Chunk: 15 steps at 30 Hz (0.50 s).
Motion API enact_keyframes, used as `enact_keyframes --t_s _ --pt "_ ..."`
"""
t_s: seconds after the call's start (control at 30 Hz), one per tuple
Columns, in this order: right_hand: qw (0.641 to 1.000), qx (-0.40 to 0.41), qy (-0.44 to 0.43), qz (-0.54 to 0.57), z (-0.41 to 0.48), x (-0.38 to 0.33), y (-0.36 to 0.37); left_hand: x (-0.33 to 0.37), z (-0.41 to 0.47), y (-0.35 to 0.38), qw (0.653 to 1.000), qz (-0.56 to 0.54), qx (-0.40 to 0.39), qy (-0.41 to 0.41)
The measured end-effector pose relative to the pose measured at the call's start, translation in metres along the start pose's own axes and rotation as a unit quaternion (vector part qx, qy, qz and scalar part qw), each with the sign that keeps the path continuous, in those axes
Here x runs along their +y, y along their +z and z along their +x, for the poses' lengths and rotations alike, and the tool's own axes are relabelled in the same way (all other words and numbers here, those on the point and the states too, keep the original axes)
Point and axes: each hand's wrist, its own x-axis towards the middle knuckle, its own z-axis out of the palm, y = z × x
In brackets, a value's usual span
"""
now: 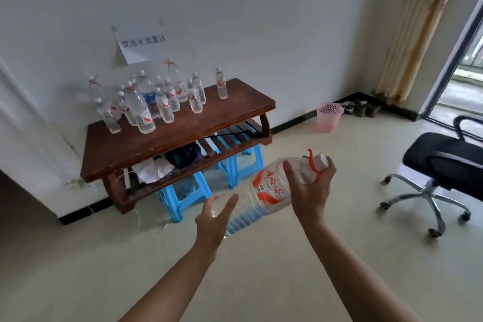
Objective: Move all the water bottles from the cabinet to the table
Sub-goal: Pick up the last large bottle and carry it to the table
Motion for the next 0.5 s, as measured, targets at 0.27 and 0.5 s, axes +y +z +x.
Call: enact_keyframes --t_s 0.27,0.5 --pt "0.991 -0.119 0.042 0.042 0.132 0.042 0.18 0.061 0.215 -0.032 0.996 -0.007 0.088 0.013" --pt "0.99 -0.135 0.027 -0.011 0.238 0.089 0.355 0.079 0.431 -0.061 0.997 -0.048 0.057 -0.011"
